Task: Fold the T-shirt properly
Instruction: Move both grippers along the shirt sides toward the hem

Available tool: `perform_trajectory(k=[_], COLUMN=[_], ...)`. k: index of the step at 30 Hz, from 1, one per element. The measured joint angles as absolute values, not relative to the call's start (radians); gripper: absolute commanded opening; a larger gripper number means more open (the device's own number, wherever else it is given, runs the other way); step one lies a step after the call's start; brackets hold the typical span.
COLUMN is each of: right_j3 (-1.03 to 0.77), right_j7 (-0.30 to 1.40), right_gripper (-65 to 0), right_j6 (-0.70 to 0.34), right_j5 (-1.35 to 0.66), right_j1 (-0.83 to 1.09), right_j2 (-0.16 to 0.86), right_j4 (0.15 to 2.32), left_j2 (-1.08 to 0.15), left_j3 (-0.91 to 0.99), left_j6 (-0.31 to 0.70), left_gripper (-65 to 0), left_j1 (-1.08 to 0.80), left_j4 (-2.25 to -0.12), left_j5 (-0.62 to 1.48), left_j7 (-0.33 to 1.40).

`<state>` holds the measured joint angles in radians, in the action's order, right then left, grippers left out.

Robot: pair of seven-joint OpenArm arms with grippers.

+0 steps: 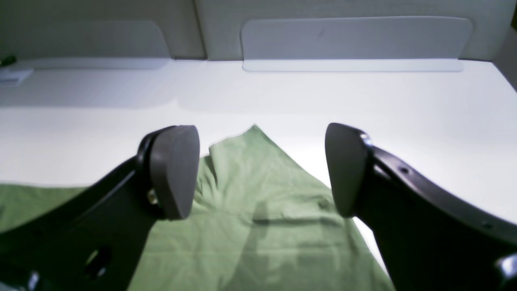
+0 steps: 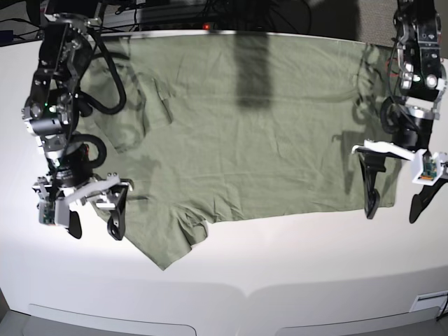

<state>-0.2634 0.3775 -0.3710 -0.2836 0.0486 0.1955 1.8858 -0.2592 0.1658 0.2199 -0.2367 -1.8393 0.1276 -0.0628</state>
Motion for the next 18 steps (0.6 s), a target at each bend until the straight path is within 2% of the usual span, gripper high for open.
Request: perform_trajectory(k=[9,18], right_j3=[-0.263,-0.200], right_j7=[0.421,0.532], right_gripper=[-17.5,-17.5], right_j6=[-0.371,-0.371], right_j5=[-0.287,-0.288], right_j1=[-0.088,-0.206], right_j2=[0.139,0.139], right_j4=[1.886,1.886], left_j2=[-0.257,-0.257], left_j3=[0.166,0.166], left_j6=[0.220,0.221], left_gripper=[-19.5,-19.5], left_j1=[-0.123,0.051], left_j4=[-1.839,-1.839], left_j5=[0.128,0.128], left_j7=[0.017,0.247])
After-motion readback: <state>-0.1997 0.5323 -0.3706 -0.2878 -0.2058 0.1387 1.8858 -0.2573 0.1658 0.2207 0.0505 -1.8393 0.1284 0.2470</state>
